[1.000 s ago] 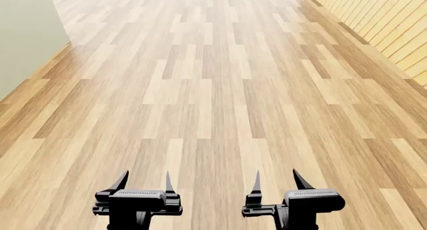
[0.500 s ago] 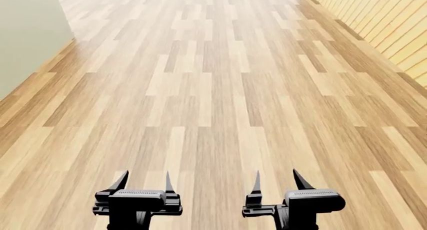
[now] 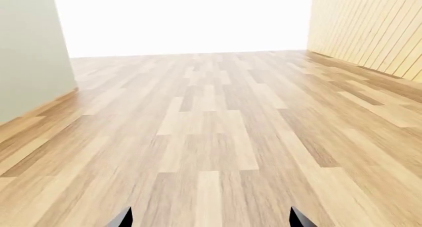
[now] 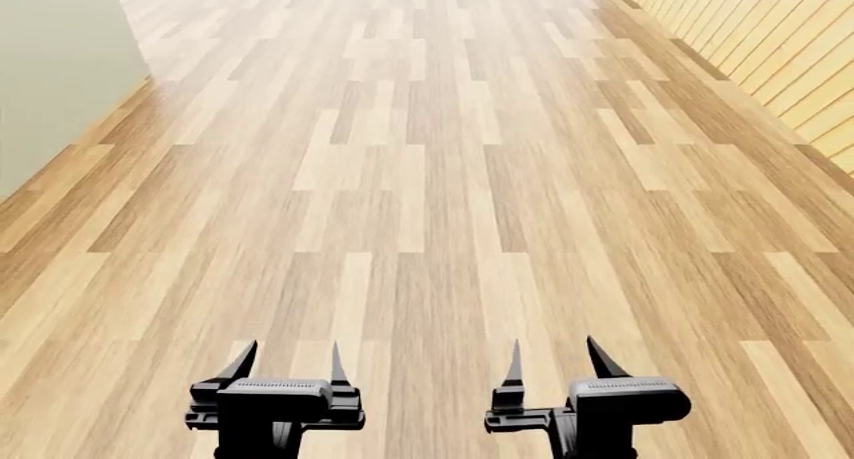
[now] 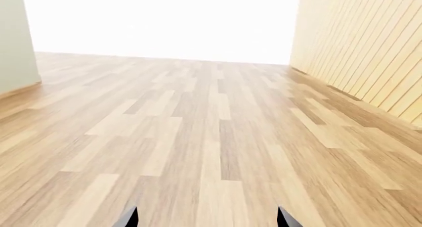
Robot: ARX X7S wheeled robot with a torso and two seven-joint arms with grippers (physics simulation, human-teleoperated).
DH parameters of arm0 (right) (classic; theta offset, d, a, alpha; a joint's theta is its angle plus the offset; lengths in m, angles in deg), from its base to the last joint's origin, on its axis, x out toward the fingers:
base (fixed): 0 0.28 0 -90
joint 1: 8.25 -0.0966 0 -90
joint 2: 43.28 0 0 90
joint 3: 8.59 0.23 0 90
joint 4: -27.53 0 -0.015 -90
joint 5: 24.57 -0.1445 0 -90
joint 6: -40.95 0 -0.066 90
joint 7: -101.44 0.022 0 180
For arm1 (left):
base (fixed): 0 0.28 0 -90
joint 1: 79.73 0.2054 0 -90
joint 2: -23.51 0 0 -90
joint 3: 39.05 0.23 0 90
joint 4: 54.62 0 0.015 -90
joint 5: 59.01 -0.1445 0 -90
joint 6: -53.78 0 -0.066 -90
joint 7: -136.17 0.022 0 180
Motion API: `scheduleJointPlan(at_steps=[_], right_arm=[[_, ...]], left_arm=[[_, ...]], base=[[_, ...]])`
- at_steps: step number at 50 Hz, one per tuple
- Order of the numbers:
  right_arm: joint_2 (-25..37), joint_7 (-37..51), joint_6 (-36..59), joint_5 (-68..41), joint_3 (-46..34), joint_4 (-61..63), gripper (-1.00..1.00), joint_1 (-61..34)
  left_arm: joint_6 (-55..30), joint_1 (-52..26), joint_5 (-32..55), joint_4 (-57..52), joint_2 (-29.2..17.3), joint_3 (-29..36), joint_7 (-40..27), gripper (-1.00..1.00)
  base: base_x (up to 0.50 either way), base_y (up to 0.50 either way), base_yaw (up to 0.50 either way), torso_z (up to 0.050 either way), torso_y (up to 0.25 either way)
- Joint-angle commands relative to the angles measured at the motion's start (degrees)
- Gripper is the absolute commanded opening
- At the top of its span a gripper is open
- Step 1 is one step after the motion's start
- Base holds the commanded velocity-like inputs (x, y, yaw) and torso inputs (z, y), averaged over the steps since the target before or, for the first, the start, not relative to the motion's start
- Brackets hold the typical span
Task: Close the dishwasher door
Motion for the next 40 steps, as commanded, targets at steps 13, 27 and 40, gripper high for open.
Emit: scheduleJointPlan(at_steps=[13, 27, 40], right_arm=[[0.38, 0.6, -0.27, 0.92, -0.8, -0.15, 1.0, 0.0], [0.62, 0.8, -0.17, 0.67, -0.88, 0.29, 1.0, 0.08], [0.72, 0.89, -0.27, 0.45, -1.03, 0.11, 1.0, -0.03]], left_arm=[[0.15, -0.01, 0.16, -0.1, -0.33, 0.32, -0.4, 1.0], [0.13, 0.0, 0.3, -0.29, -0.5, 0.54, -0.62, 1.0], [0.23, -0.16, 0.43, -0.04, -0.57, 0.73, -0.76, 1.0]], base=[[0.0, 0.41, 0.0, 0.0, 0.0], [0.0, 0.5, 0.0, 0.0, 0.0], [0.0, 0.5, 0.0, 0.0, 0.0]])
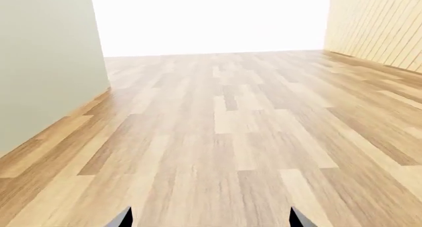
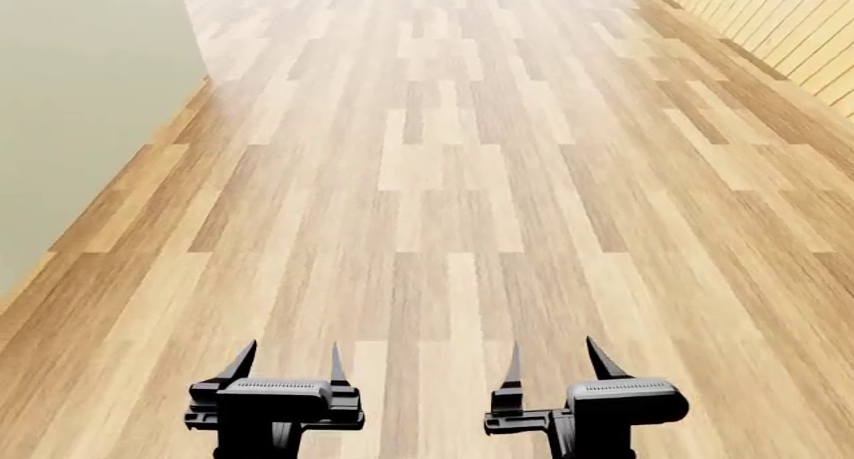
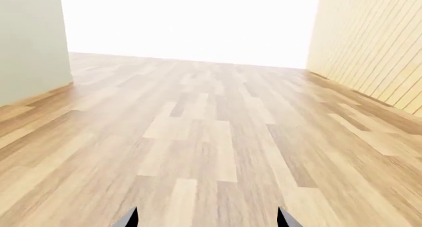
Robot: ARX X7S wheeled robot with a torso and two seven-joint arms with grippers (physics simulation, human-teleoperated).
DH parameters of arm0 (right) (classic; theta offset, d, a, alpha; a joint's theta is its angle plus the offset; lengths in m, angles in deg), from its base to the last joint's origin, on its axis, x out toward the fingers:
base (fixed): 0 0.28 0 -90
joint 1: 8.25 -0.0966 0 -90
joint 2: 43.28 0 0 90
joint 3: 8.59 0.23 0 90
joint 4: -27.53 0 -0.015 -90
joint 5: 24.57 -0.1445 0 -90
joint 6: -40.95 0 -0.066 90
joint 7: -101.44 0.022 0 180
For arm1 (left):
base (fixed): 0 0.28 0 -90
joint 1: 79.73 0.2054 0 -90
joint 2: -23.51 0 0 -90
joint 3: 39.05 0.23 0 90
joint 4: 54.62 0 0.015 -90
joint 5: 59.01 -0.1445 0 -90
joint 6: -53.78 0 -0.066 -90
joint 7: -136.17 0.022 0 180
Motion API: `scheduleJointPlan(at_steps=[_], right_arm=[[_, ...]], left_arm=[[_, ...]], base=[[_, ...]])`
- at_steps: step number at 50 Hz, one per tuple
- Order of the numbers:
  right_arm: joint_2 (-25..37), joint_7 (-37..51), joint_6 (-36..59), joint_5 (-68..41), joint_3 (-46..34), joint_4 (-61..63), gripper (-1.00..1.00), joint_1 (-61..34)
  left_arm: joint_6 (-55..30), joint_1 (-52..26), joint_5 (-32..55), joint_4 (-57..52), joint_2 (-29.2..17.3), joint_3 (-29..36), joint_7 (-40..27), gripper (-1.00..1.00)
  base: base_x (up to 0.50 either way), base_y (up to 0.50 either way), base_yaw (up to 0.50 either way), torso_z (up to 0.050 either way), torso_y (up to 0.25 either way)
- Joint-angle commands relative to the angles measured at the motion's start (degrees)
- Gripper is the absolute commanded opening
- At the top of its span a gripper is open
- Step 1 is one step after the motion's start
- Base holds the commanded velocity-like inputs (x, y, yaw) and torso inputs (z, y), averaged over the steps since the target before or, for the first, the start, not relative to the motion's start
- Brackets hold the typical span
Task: Close the dishwasher door
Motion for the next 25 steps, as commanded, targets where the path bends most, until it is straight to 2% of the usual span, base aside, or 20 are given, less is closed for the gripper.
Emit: scheduleJointPlan(at_steps=[1, 25], right_arm=[[0.12, 0.12, -0.07, -0.17, -0.13, 0.02, 1.0, -0.02], [0.25, 0.39, 0.07, -0.47, -0.5, 0.13, 1.0, -0.24]], left_arm=[[0.07, -0.05, 0.11, 0.02, -0.09, 0.17, -0.15, 1.0], [0.12, -0.14, 0.39, -0.03, -0.35, 0.44, -0.49, 1.0]], base=[[0.0, 0.5, 0.0, 0.0, 0.0], [0.0, 0.5, 0.0, 0.0, 0.0]])
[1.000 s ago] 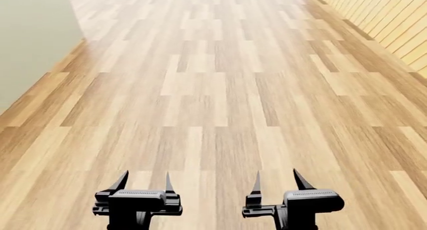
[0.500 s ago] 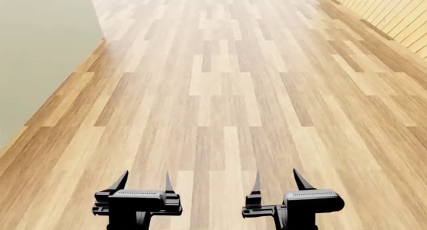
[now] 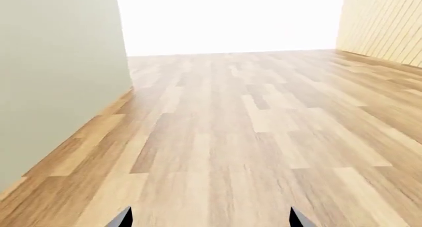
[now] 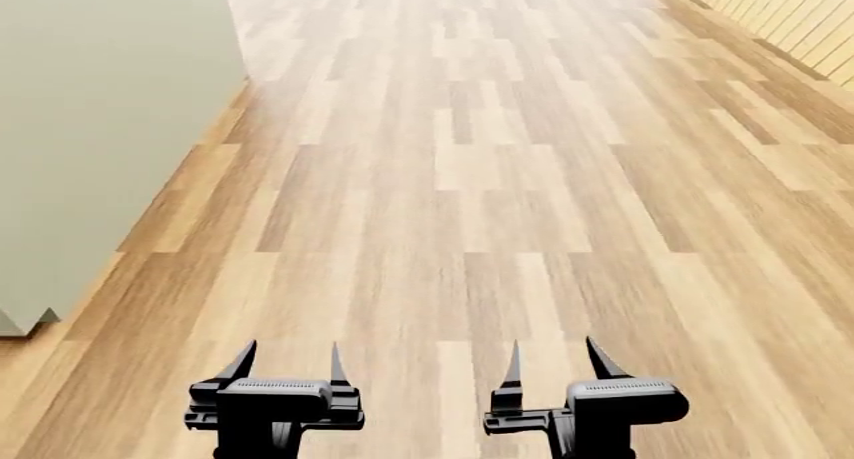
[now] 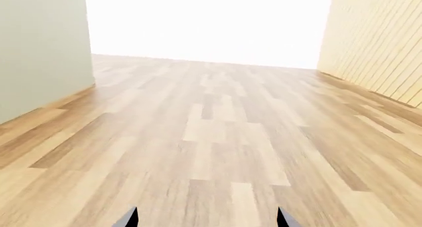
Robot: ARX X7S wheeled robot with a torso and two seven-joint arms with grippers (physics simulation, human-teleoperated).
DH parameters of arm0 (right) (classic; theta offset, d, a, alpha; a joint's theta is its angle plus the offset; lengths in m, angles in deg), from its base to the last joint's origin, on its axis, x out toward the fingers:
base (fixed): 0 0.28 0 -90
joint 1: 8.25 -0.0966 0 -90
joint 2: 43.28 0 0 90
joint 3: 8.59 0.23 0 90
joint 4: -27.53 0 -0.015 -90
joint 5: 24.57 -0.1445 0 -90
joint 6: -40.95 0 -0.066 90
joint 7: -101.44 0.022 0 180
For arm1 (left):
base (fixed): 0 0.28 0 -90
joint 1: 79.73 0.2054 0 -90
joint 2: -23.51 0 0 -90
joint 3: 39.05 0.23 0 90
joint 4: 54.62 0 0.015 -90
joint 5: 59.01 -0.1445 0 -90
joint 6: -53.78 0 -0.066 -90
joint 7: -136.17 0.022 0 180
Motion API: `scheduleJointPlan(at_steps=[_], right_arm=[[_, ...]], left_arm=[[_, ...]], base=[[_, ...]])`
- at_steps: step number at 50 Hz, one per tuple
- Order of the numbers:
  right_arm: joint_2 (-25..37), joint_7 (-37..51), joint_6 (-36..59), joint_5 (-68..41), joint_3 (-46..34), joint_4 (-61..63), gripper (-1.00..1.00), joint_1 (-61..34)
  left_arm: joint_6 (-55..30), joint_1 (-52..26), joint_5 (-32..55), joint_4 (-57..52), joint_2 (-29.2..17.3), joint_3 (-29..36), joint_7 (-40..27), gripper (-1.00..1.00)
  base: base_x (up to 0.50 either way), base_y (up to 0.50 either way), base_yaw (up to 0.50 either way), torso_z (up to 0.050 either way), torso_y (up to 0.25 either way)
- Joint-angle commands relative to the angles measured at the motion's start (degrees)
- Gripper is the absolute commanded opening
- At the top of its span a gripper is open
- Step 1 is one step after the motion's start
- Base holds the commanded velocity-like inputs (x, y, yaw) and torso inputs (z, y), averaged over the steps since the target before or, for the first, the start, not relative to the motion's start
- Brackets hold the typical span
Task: Close the dishwasher door
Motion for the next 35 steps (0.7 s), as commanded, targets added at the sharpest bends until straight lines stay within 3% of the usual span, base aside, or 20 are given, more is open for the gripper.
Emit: scheduleJointPlan(at_steps=[1, 35], right_arm=[[0.06, 0.16, 0.07, -0.11, -0.19, 0.06, 1.0, -0.11], [0.39, 0.57, -0.12, -0.35, -0.67, 0.2, 1.0, -0.22]], left_arm=[[0.02, -0.03, 0.12, -0.08, -0.13, 0.12, -0.19, 1.0], [0.18, -0.21, 0.38, -0.04, -0.41, 0.63, -0.58, 1.0]], base=[[0.0, 0.5, 0.0, 0.0, 0.0], [0.0, 0.5, 0.0, 0.0, 0.0]])
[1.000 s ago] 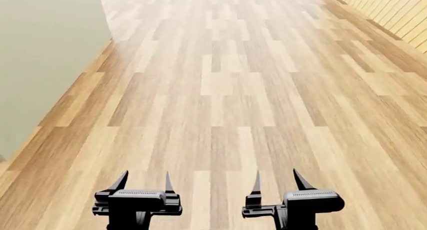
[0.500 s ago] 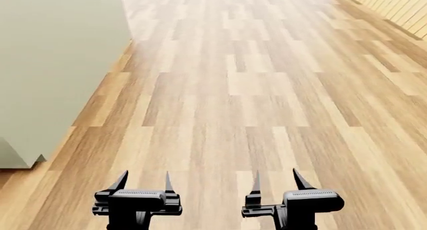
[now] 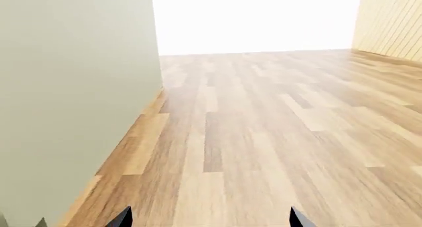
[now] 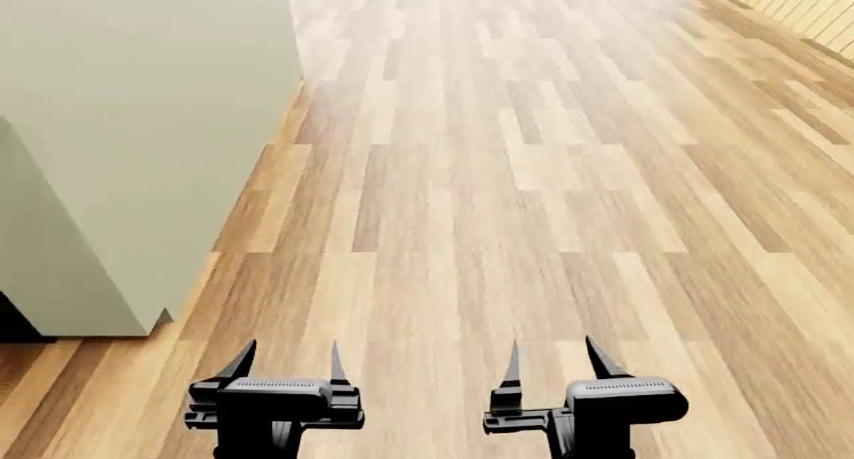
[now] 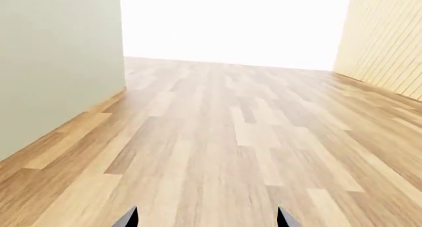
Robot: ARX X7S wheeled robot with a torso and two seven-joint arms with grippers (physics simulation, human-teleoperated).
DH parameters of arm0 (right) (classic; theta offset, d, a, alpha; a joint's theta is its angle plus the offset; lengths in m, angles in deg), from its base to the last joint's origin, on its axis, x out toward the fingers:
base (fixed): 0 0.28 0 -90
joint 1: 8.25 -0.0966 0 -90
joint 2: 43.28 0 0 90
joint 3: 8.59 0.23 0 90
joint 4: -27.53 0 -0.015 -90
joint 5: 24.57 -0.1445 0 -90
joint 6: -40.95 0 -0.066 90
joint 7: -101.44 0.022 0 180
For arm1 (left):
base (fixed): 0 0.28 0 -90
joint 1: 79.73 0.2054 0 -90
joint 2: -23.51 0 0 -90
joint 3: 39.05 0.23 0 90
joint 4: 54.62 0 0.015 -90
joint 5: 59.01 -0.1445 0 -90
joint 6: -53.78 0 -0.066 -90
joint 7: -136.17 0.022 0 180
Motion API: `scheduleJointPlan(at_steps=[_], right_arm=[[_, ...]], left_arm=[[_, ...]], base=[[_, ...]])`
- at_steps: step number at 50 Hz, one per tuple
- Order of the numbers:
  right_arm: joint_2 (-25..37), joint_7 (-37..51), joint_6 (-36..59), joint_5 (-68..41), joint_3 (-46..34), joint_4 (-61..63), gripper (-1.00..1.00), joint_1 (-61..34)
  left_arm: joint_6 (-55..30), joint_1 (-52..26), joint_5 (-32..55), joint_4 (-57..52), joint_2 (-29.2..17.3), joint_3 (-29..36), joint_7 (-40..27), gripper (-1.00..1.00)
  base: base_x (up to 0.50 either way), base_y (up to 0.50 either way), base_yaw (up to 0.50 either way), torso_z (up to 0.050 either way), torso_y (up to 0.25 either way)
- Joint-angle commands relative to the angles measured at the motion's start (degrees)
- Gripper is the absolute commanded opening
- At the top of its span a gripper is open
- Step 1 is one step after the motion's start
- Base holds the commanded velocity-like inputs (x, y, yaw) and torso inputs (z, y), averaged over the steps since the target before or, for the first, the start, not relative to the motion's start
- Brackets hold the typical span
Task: Close the dishwasher door
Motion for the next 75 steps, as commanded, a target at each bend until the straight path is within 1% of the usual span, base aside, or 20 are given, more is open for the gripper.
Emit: scheduleJointPlan(at_steps=[1, 75], right_arm=[[0.1, 0.11, -0.01, -0.16, -0.16, 0.09, 1.0, -0.03], [0.9, 1.29, -0.22, 0.23, -1.33, 0.14, 1.0, -0.21]], left_arm=[[0.08, 0.05, 0.11, -0.04, -0.1, 0.16, -0.15, 1.0], [0.3, 0.04, 0.57, -0.63, -0.92, 1.14, -1.08, 1.0]], base=[[0.0, 0.5, 0.0, 0.0, 0.0], [0.0, 0.43, 0.0, 0.0, 0.0]])
